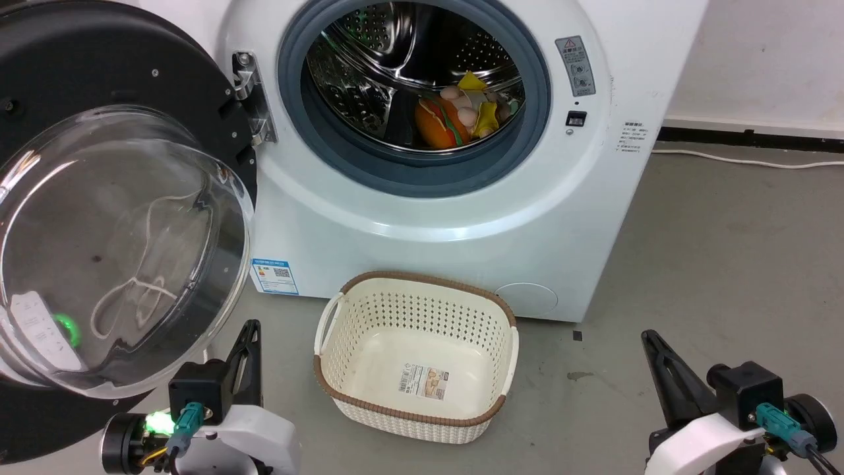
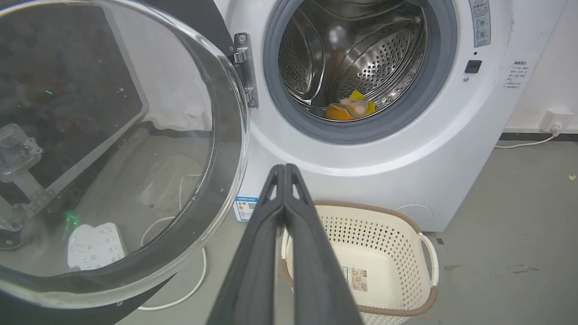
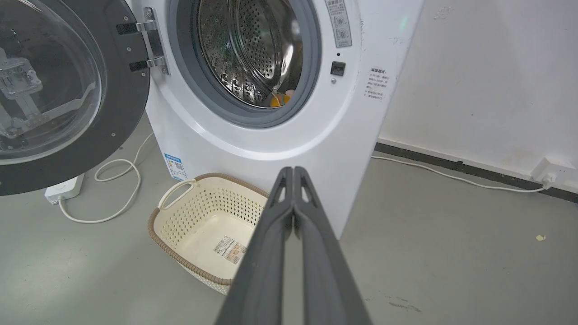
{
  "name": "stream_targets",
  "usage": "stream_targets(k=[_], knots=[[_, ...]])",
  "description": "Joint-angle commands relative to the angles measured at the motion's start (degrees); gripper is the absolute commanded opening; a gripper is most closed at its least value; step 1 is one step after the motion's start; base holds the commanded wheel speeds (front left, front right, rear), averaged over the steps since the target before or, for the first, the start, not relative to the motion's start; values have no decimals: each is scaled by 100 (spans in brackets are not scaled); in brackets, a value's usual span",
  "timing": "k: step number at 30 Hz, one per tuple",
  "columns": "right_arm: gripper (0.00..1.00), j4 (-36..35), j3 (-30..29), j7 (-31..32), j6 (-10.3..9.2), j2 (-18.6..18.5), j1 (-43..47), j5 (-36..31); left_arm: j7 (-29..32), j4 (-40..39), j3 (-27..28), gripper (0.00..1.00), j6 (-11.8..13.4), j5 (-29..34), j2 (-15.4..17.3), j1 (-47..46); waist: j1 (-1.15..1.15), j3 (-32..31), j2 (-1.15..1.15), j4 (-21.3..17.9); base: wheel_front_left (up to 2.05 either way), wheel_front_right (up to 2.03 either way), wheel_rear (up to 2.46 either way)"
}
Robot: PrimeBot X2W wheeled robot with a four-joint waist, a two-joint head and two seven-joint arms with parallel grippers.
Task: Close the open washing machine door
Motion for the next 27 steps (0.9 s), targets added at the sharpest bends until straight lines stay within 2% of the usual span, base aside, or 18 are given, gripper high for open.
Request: stream_targets(k=[1,9,10,27], knots=[[0,12,-1,2,5,28,-80,-43,2,-25,12,0,-2,16,-1,82,0,0,0,0,0,0,0],[0,0,-2,-3,0,-1,3,5,-3,3,-3,0,-1,-1,0,-1,0,0,0,0,0,0,0],[100,0,-3,-3,0,-1,4,6,-3,6,-5,100,-1,-1,0,-1,0,0,0,0,0,0,0],[100,11,-54,-191,1,3,48,131,-191,32,-89,100,18,12,28,9,0,-25,0,130,0,0,0]])
